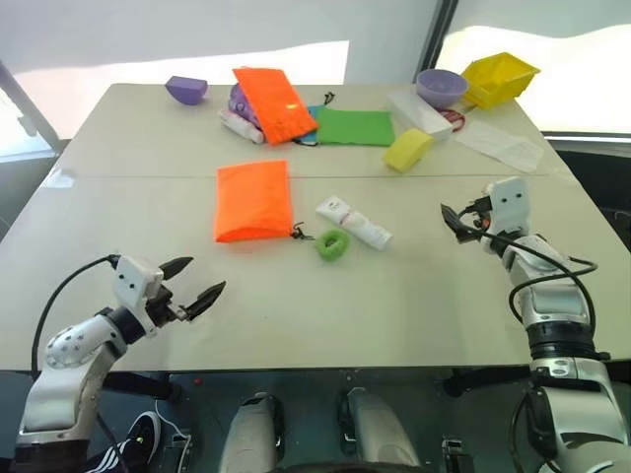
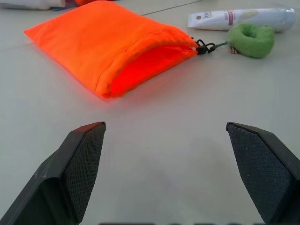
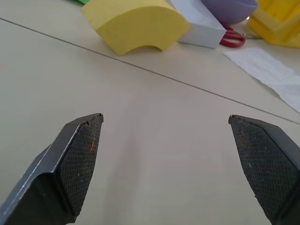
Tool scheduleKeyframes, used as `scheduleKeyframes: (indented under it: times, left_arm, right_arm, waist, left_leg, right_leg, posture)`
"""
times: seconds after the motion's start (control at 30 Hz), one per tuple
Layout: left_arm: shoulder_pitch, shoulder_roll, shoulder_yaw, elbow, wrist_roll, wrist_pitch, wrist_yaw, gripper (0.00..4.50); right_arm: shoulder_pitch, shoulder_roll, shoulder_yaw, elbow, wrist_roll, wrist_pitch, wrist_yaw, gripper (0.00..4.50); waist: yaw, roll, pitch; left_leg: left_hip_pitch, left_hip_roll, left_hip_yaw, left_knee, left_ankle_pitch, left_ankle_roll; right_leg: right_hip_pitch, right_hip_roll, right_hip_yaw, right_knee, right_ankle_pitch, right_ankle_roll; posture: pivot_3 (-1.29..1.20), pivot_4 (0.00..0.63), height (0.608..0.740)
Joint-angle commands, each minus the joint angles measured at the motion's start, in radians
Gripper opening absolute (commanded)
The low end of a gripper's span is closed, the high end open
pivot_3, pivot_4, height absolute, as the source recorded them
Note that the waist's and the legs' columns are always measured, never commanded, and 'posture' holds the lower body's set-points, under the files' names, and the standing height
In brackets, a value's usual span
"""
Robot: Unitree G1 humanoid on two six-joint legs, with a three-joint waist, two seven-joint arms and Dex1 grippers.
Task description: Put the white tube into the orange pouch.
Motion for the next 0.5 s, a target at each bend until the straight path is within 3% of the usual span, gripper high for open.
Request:
scheduleKeyframes:
  times: [0.03,0.5]
  left_arm:
    - [0.007,0.002,0.026,-0.031,0.016,-0.035,0.019,4.44]
    - [-0.019,0.0,0.014,0.017,0.044,-0.125,0.005,4.44]
  right_arm:
    - [-0.023,-0.003,-0.013,0.005,-0.005,-0.042,-0.009,4.47]
    - [-0.017,0.003,0.008,-0.019,-0.008,-0.038,0.002,4.47]
  waist:
    - [0.0,0.0,0.0]
    - [0.001,0.0,0.0]
  left_leg:
    - [0.0,0.0,0.0,0.0,0.0,0.0]
    - [0.0,0.0,0.001,0.0,0.0,0.0]
  right_leg:
    - [0.0,0.0,0.0,0.0,0.0,0.0]
    - [0.0,0.0,0.0,0.0,0.0,0.0]
  posture:
    - [0.0,0.15,0.74]
    - [0.0,0.15,0.74]
